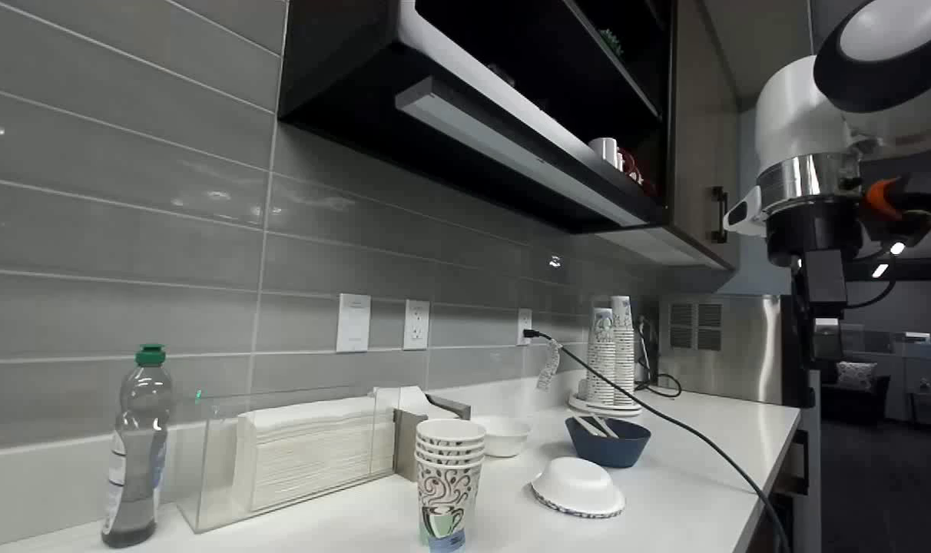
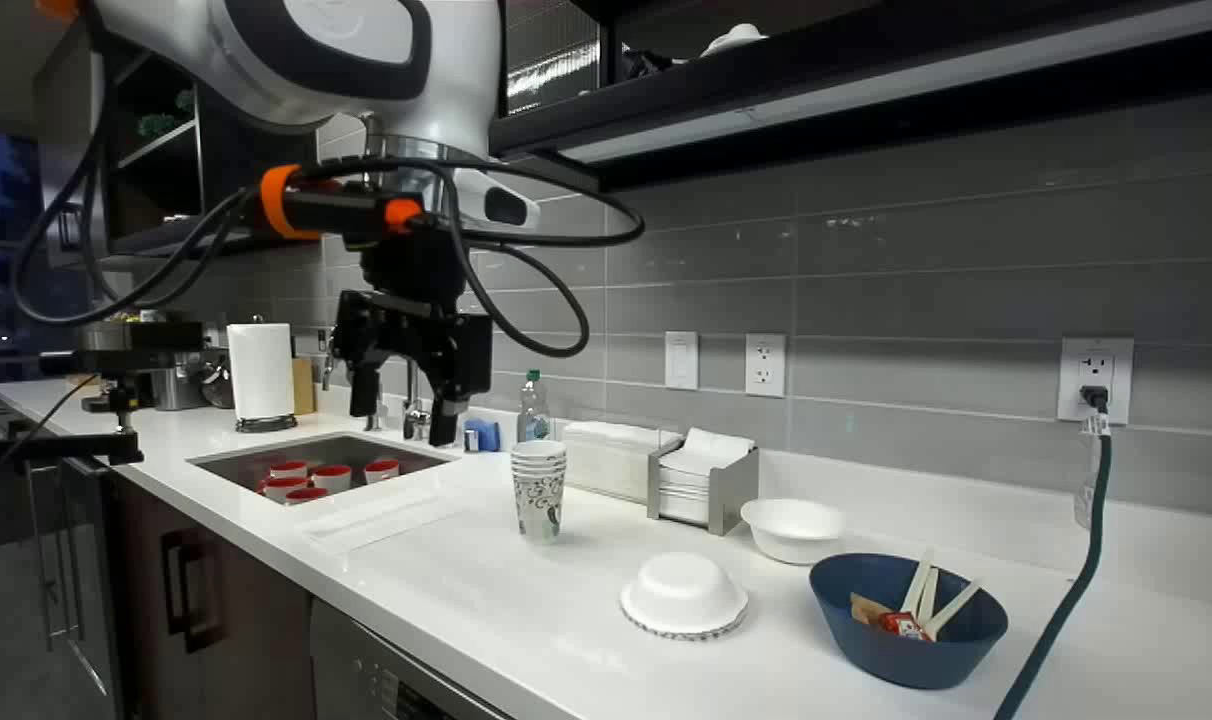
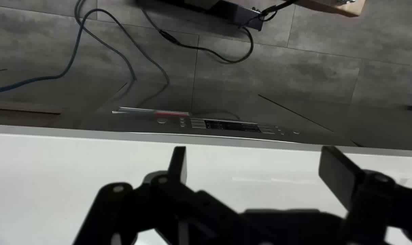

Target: Pour the contents in the bowl into the blue bowl

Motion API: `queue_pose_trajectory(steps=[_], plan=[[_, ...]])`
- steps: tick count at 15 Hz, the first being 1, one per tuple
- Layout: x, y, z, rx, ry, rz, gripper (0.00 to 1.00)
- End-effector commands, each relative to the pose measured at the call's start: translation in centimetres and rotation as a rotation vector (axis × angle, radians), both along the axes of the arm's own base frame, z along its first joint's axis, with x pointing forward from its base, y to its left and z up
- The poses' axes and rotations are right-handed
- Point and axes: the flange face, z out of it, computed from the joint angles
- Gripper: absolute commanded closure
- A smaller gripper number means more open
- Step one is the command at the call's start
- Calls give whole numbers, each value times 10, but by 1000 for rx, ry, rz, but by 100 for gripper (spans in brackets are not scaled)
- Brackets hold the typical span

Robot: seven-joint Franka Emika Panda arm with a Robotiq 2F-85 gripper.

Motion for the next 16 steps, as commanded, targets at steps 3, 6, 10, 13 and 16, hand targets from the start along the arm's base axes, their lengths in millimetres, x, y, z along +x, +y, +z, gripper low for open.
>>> queue_pose_trajectory(steps=[3,6,10,13,16], plan=[[5,-4,2,21,-16,-33,0],[43,-36,4,17,-109,-160,0],[108,-82,-8,9,-184,-183,0],[154,-106,-23,-26,-143,-196,0],[201,-115,-42,-49,-78,-189,0]])
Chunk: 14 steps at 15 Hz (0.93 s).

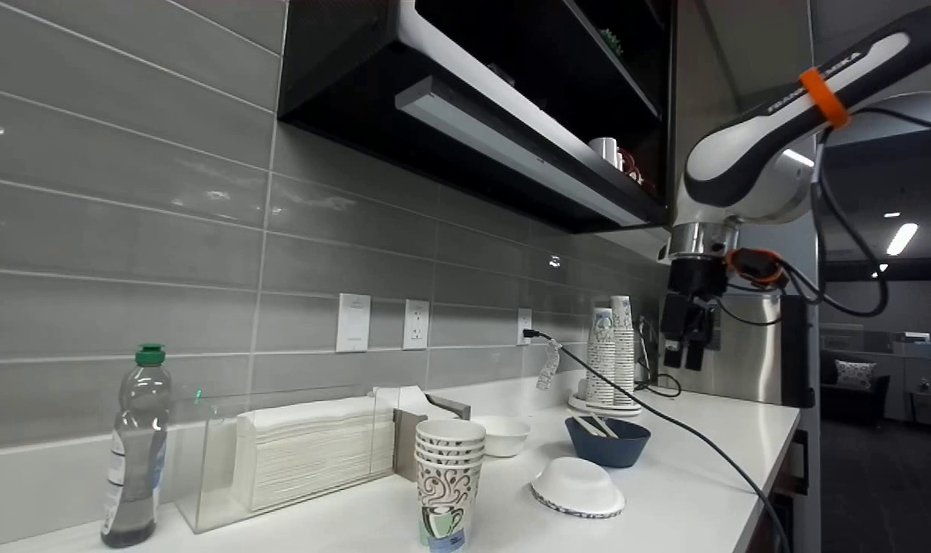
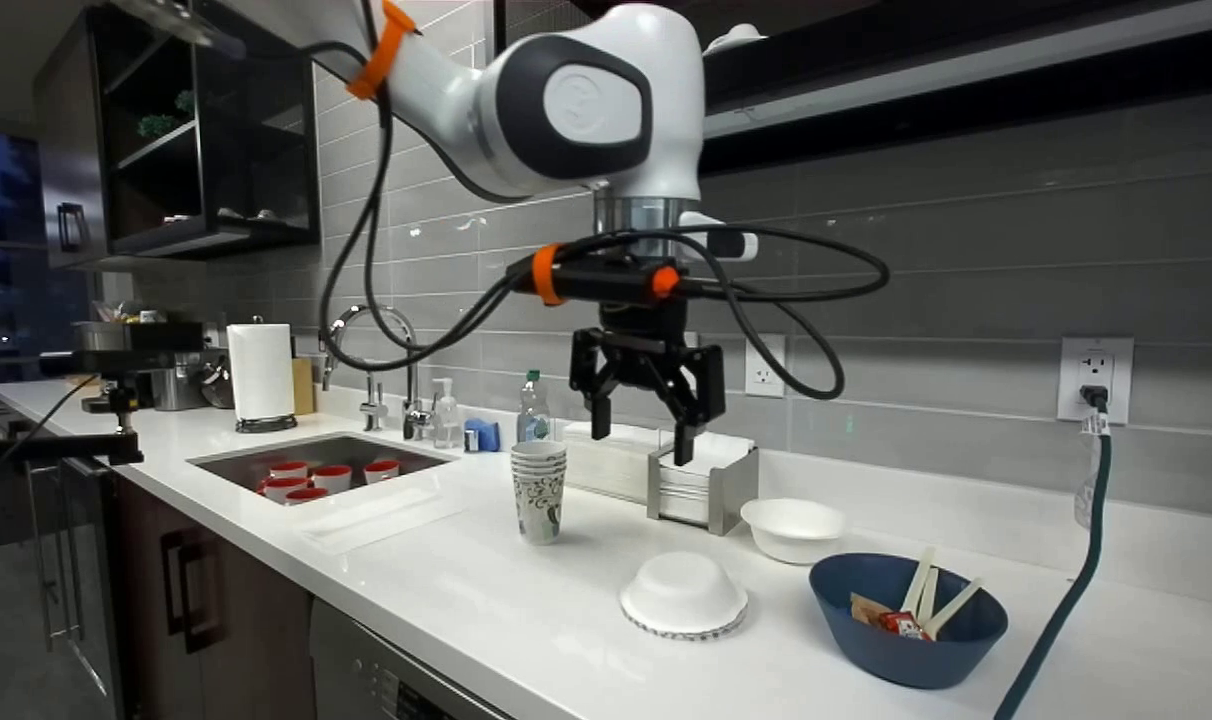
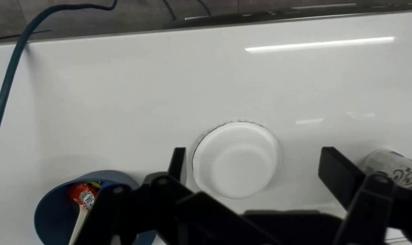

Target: Pour the contents in the bowl into the blue bowl

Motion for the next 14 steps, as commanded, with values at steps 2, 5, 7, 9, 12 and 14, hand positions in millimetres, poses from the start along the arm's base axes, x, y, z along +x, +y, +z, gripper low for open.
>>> queue_pose_trajectory(steps=[2,5,7,9,12,14], plan=[[88,-10,-26,6,77,-17,0],[135,-18,-47,85,62,-123,0],[160,-23,-59,141,83,-191,0],[140,-17,-62,90,67,-141,0],[140,-17,-64,92,69,-139,0],[139,-17,-59,92,61,-139,0]])
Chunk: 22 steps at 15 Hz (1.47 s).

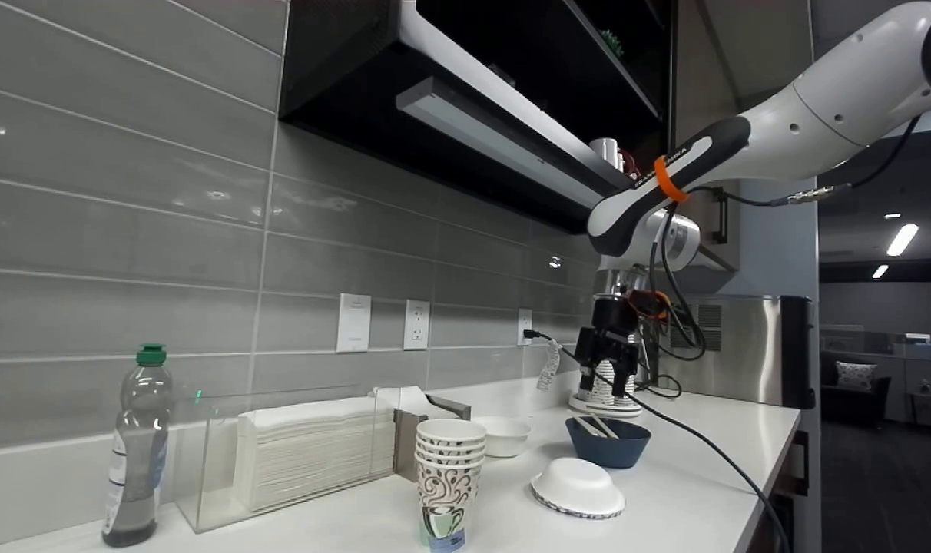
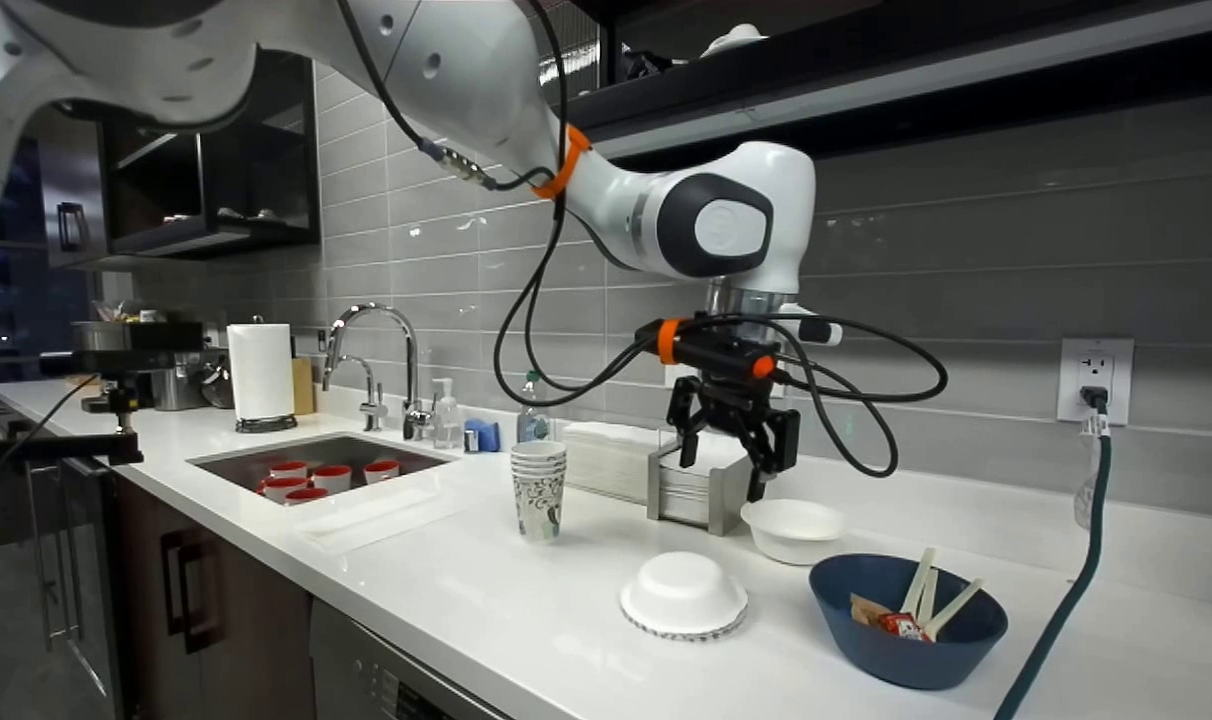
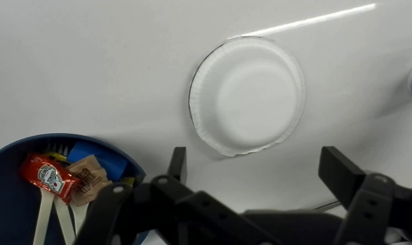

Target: Pour the contents in the bowl into the blue bowl

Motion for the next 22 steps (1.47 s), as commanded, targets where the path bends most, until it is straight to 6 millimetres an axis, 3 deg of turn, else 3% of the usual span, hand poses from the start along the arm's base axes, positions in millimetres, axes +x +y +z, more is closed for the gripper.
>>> queue_pose_trajectory(steps=[1,5,10,16,22], plan=[[0,0,2,0,-1,0,0],[2,0,-1,8,-6,-3,0],[62,11,-30,131,-130,-147,0],[131,18,-66,78,-201,-325,0],[154,11,-99,56,-148,-450,0]])
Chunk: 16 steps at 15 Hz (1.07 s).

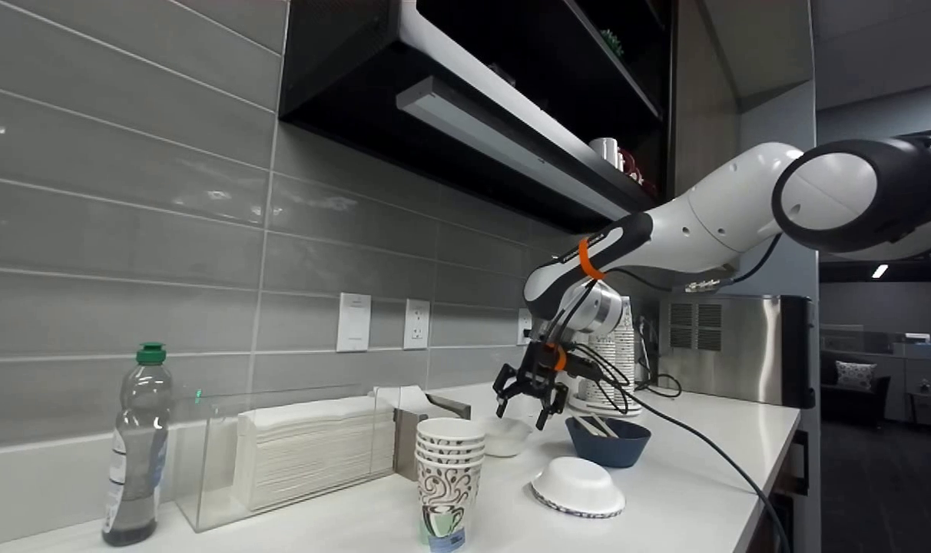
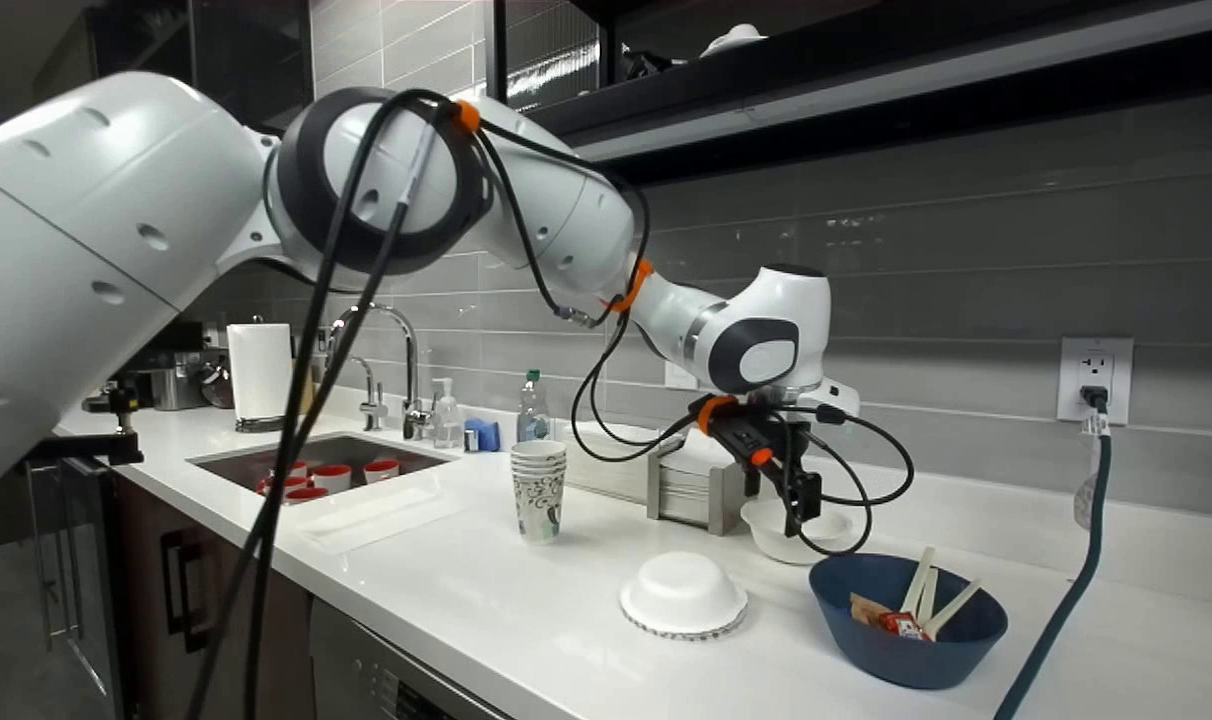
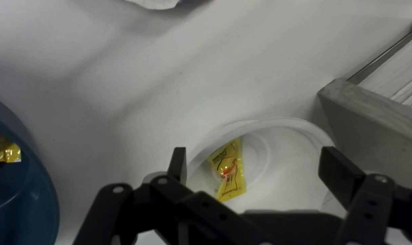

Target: Pour the contents in the bowl into the blue bowl

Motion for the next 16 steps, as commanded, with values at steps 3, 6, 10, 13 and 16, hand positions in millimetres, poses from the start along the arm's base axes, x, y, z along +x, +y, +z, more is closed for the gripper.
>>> queue_pose_trajectory(steps=[3,6,10,13,16], plan=[[19,-10,-19,7,37,-93,22],[20,-17,-30,5,68,-120,49],[21,-21,-29,-11,68,-129,78],[20,-20,-13,-35,47,-86,98],[11,-21,5,-61,28,92,100]])
